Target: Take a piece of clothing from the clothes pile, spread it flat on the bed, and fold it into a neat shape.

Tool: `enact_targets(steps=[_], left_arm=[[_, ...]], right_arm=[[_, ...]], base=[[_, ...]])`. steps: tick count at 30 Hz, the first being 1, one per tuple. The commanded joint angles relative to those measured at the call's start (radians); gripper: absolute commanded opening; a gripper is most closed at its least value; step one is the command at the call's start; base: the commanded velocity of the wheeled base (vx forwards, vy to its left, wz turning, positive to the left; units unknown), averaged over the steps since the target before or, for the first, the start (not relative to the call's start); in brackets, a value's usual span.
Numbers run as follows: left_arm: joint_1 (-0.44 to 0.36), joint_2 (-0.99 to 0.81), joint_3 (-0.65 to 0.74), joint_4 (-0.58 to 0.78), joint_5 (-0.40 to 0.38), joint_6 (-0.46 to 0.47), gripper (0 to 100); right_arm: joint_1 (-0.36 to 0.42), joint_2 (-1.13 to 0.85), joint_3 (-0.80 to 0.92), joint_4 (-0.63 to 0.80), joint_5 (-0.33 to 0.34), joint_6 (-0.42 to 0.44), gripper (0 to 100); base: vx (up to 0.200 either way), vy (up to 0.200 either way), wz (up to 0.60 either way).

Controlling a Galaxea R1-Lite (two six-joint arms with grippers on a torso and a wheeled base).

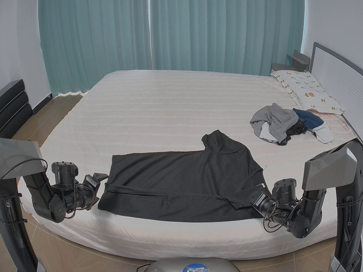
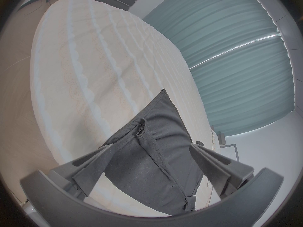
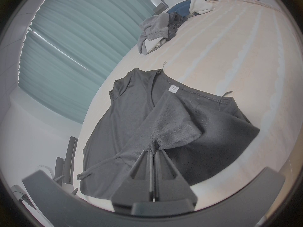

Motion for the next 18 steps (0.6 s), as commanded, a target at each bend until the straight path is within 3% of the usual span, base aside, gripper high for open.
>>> enact_targets(steps=[1, 17, 18], left_arm=[[0.0, 0.001, 0.0, 0.001, 0.0, 0.0, 100], [0.0, 0.001, 0.0, -0.001, 0.0, 0.0, 100], [0.0, 0.001, 0.0, 0.001, 0.0, 0.0, 100]], right_arm=[[0.036, -0.082, 0.055, 0.0, -0.001, 0.0, 0], [0.064, -0.086, 0.124, 0.001, -0.001, -0.003, 0], [0.064, -0.082, 0.126, 0.001, -0.001, -0.004, 100]], base=[[0.0, 0.0, 0.0], [0.0, 0.0, 0.0], [0.0, 0.0, 0.0]])
